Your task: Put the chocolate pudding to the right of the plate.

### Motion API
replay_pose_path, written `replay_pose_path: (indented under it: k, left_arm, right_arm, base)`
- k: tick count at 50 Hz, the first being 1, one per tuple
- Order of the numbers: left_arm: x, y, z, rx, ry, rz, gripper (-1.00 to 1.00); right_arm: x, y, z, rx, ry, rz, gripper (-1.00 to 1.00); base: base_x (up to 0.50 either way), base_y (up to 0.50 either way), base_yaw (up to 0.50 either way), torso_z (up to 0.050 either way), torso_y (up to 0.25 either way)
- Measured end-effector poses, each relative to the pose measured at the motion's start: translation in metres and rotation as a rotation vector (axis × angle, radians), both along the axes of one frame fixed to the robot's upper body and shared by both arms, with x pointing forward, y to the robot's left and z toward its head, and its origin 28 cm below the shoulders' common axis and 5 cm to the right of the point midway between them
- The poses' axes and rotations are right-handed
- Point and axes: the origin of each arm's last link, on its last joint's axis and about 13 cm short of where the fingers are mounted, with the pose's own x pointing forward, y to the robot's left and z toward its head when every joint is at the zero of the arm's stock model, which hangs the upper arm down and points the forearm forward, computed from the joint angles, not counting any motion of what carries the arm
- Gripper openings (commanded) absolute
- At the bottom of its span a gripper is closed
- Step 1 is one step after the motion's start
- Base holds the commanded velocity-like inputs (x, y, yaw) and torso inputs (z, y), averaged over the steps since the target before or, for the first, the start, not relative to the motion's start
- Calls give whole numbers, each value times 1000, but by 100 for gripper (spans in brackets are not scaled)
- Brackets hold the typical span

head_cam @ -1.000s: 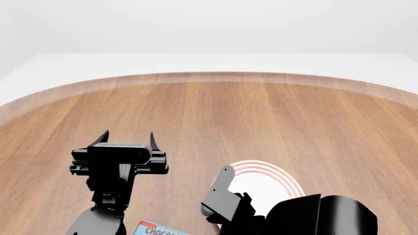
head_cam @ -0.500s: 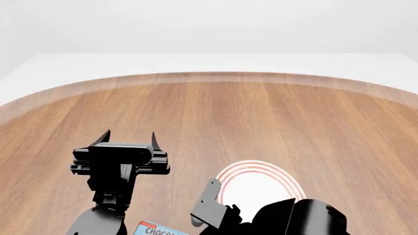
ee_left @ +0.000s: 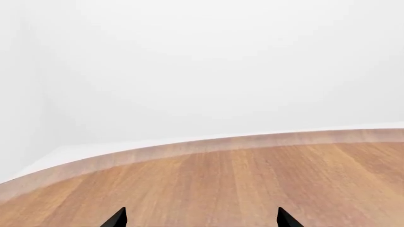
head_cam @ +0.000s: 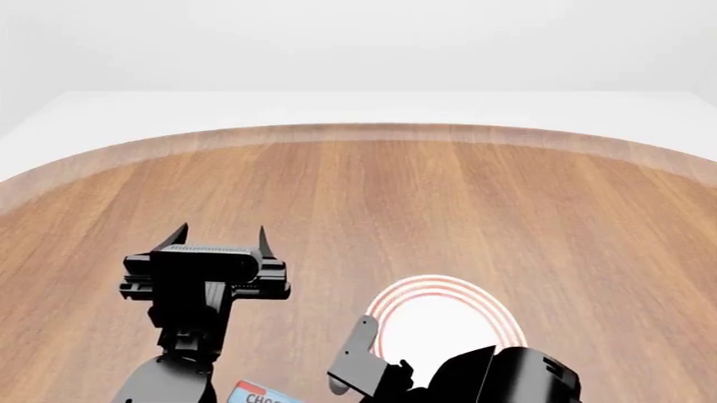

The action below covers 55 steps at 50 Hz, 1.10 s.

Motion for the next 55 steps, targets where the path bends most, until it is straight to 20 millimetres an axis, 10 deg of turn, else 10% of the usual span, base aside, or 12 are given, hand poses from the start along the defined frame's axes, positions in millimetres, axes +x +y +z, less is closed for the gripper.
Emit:
replay_pose_path:
  k: [23,55]
  left_arm:
    - [-1,2,1,0,-4,8,100]
    - [0,3,-3,-5,1,9,100]
  right_arm:
    - [-4,-12,46,48,-157,-67,-100]
    - [11,-104,104,-40,-321,-649,-100]
  base:
    - [0,0,0,0,0]
    - [0,0,0,0,0]
